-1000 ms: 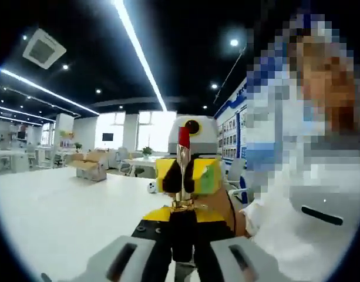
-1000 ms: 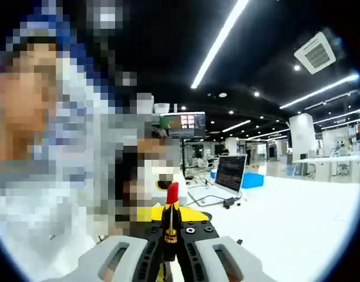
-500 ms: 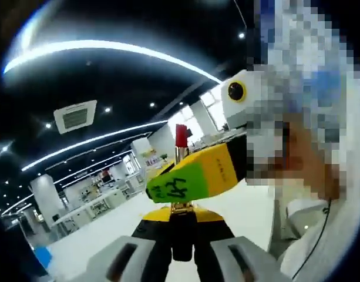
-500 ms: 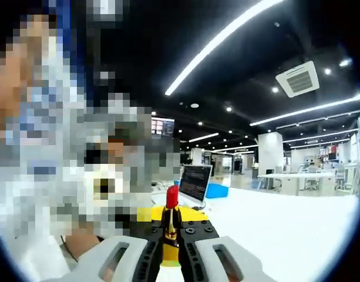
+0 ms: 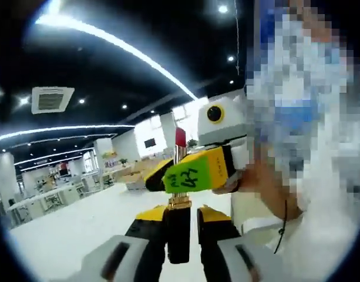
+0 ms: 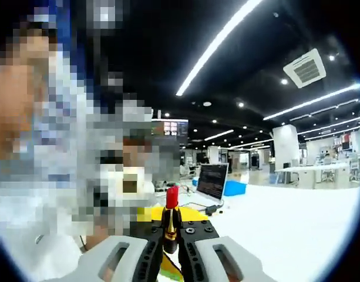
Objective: Unscrew the lipstick cap, remove the lipstick, and put the cap back on the lipstick
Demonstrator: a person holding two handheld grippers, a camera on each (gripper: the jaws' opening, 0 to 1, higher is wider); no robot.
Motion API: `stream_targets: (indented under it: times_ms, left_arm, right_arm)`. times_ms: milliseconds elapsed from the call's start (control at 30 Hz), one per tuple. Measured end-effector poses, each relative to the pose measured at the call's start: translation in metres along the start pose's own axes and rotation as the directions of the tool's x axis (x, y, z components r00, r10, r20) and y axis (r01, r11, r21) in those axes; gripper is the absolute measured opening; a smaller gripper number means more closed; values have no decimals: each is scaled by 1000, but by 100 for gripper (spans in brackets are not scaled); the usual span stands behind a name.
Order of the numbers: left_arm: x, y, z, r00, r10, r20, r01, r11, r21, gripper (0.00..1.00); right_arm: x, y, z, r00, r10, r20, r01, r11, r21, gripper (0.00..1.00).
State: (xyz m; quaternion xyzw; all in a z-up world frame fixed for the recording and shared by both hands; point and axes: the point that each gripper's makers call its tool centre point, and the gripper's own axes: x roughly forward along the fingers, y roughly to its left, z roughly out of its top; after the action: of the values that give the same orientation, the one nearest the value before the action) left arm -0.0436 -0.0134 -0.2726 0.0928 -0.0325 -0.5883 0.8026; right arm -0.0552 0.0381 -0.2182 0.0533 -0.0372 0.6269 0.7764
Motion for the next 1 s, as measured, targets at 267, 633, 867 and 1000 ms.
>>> stream_targets:
  times_ms: [267,633,867,1000]
  left_arm:
    - [-4,-52,15,924,-350,151,377,899,-223,35]
    - [-16,-91,38,798,-525,296,596,762,-255,24]
    - [-15,-98,35,794,-539,280,607,727,-321,19]
    - [-4,-78,21,865,-451,219,501,790,-353,13]
  right_arm:
    - [-2,36,-2,971,240,15,-240,963,125,6]
    - [-1,63,2,916,389,92,-400,889,224,6]
    - [2,66,1,911,400,105,-413,880,233,6]
    - [6,56,-7,944,326,44,-329,931,161,6]
